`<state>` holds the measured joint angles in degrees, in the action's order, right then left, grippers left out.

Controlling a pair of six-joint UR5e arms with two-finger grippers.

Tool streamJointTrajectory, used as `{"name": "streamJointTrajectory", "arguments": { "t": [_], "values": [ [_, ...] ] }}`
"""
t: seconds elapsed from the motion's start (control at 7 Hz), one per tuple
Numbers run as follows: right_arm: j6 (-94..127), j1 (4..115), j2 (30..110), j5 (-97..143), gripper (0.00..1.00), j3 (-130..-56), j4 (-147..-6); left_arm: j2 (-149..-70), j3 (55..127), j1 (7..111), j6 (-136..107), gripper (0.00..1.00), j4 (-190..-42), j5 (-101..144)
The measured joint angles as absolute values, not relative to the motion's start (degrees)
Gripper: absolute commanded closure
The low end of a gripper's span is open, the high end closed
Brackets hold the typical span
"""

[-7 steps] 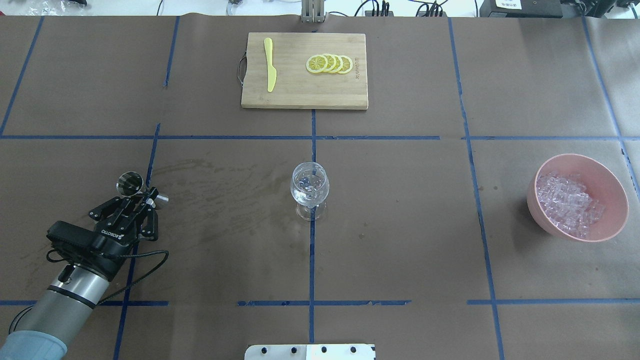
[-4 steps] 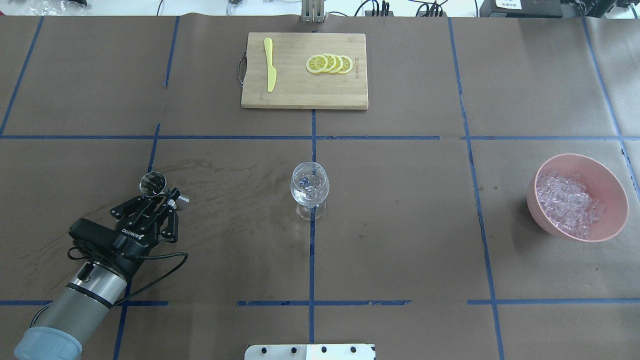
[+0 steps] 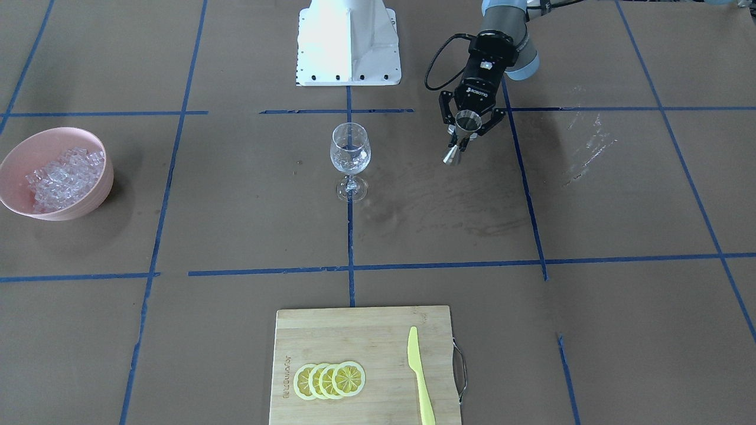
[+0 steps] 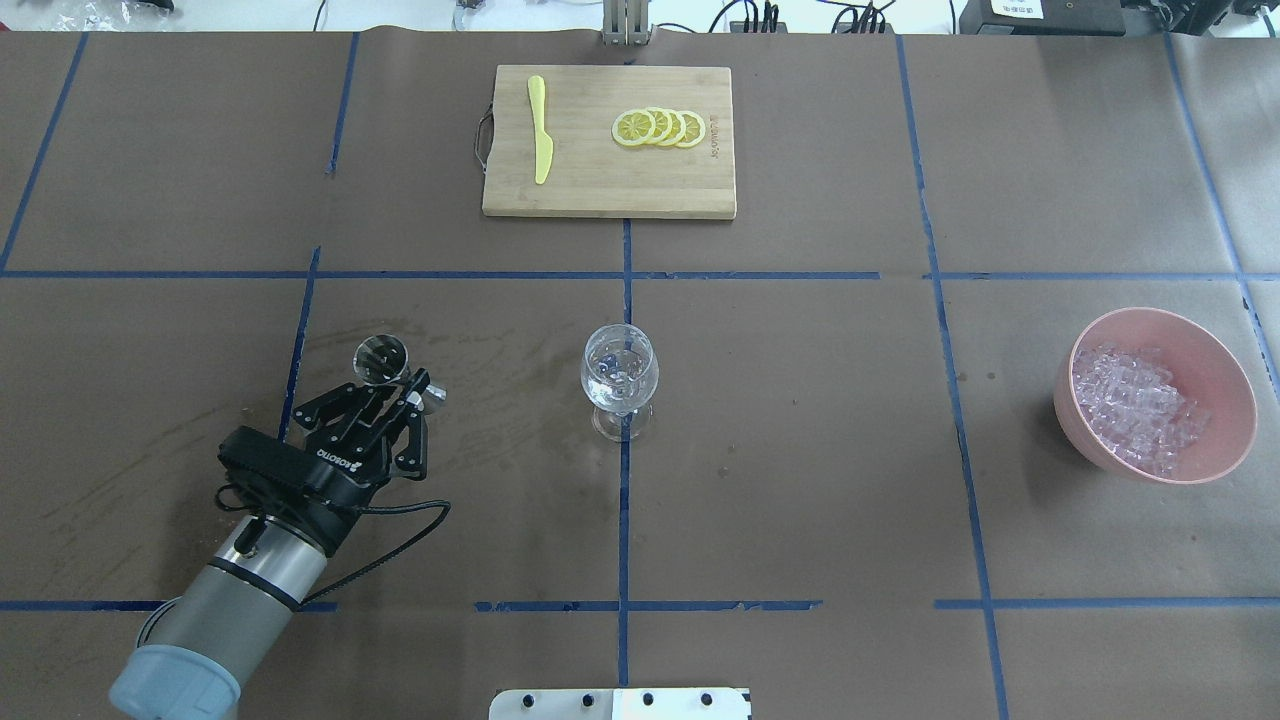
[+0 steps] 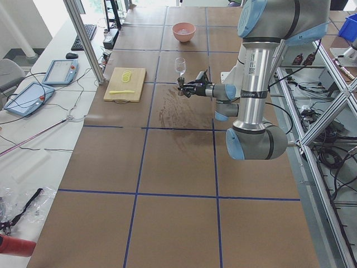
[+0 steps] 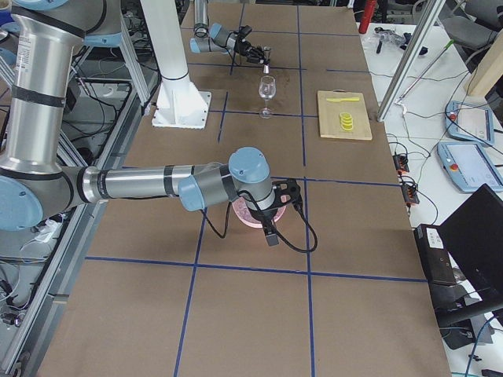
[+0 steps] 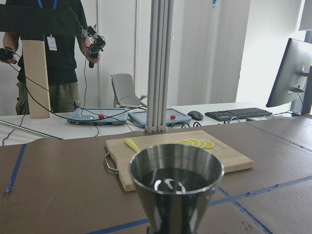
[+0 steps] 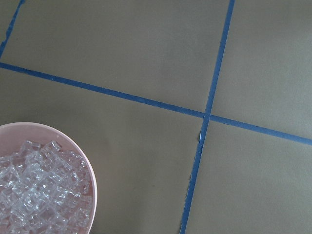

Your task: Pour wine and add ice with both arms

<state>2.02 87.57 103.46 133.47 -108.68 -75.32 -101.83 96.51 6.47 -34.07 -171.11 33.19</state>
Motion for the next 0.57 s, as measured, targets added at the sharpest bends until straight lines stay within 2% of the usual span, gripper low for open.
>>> {"name": "streamJointTrajectory", "arguments": {
  "t": [0.57],
  "values": [
    [2.02,87.58,103.62,133.45,0.0,-108.4,-75.32,-110.07,96.52,6.57,-26.19,1.0,-162.47,32.83]
  ]
}}
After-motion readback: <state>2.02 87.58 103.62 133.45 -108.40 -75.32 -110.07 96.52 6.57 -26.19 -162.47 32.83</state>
